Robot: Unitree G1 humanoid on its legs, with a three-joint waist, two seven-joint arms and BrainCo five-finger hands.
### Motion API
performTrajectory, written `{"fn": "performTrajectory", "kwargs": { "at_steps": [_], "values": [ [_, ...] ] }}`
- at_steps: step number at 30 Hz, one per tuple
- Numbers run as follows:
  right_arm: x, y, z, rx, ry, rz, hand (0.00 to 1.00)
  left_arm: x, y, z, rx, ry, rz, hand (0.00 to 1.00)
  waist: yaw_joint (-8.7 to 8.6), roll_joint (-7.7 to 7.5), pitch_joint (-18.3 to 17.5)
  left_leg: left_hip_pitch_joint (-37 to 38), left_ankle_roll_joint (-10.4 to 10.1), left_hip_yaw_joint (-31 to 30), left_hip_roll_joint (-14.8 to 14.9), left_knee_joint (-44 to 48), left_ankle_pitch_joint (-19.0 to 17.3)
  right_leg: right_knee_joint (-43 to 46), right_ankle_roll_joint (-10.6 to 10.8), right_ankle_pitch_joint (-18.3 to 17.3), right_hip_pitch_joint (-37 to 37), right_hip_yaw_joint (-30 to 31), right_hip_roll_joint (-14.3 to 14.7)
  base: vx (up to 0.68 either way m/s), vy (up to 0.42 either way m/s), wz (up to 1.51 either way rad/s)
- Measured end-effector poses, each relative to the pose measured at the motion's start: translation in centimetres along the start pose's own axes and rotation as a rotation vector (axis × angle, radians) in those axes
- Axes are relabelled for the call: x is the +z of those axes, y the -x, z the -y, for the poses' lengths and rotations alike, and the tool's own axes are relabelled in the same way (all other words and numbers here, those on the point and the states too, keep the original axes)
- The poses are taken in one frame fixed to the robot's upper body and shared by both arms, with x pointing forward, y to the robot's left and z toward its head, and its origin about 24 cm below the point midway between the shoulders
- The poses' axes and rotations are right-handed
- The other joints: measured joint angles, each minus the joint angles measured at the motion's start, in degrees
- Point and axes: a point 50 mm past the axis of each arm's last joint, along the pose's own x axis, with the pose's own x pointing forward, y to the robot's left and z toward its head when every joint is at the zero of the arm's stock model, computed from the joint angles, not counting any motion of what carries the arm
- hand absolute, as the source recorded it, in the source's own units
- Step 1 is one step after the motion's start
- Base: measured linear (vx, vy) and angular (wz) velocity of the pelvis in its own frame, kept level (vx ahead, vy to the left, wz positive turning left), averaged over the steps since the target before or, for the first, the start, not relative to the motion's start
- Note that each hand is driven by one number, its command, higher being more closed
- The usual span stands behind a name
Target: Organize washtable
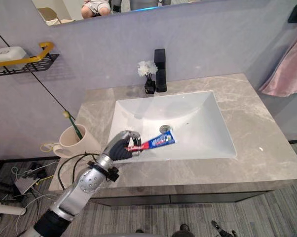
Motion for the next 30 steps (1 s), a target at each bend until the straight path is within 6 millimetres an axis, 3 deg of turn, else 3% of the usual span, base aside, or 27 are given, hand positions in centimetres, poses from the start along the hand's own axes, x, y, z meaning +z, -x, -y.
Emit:
{"fn": "performTrajectory", "kwargs": {
  "at_steps": [4, 9, 16, 26, 30],
  "values": [
    [2.4, 0.3, 0.9, -0.052, -0.099, 0.117, 0.00, 1.6, 0.1, -1.9, 0.118, 0.019, 0.057, 1.00, -0.01, -0.85, -0.43, 0.20, 0.02, 0.11, 0.22, 0.09, -0.02, 0.32, -0.04, 0.09, -0.06, 0.31, 0.24, -0.03, -0.028, -0.04],
    [7.2, 2.0, -0.9, 0.008, -0.167, 0.343, 0.00, 2.5, 0.7, -3.5, 0.243, 0.051, 0.073, 1.00, 0.49, -1.72, -0.98, 0.82, 0.00, 0.54, 0.67, 0.12, -0.23, 0.70, -0.08, 0.11, 0.16, 0.70, 0.62, -0.05, -0.029, -0.05],
    [15.1, 7.2, -2.3, 0.072, -0.217, 0.762, 0.00, 3.7, 0.6, -3.9, 0.304, 0.089, 0.118, 1.00, 1.64, -2.19, -2.21, 0.88, -0.04, 0.73, 0.95, 0.22, -0.24, 0.69, -0.13, 0.15, 0.15, 0.74, 0.88, -0.02, -0.019, -0.02],
    [19.3, 11.6, -2.1, 0.108, -0.265, 1.050, 0.00, 2.9, 0.9, -5.0, 0.325, 0.054, 0.084, 1.00, 1.34, -3.34, -2.80, 0.85, -0.23, 1.02, 0.75, 0.30, -0.50, 0.64, -0.13, 0.15, -0.12, 1.28, 1.03, -0.01, -0.008, -0.02],
    [20.3, 13.1, -3.6, 0.232, -0.256, 1.131, 0.00, 2.6, 1.5, -4.7, 0.307, 0.079, 0.056, 1.00, 1.38, -3.49, -2.89, 0.19, -0.15, 1.22, 0.72, 2.18, -1.67, 0.62, -0.12, 0.15, -0.14, 1.72, 0.92, 0.00, -0.003, -0.05]
  ]
}}
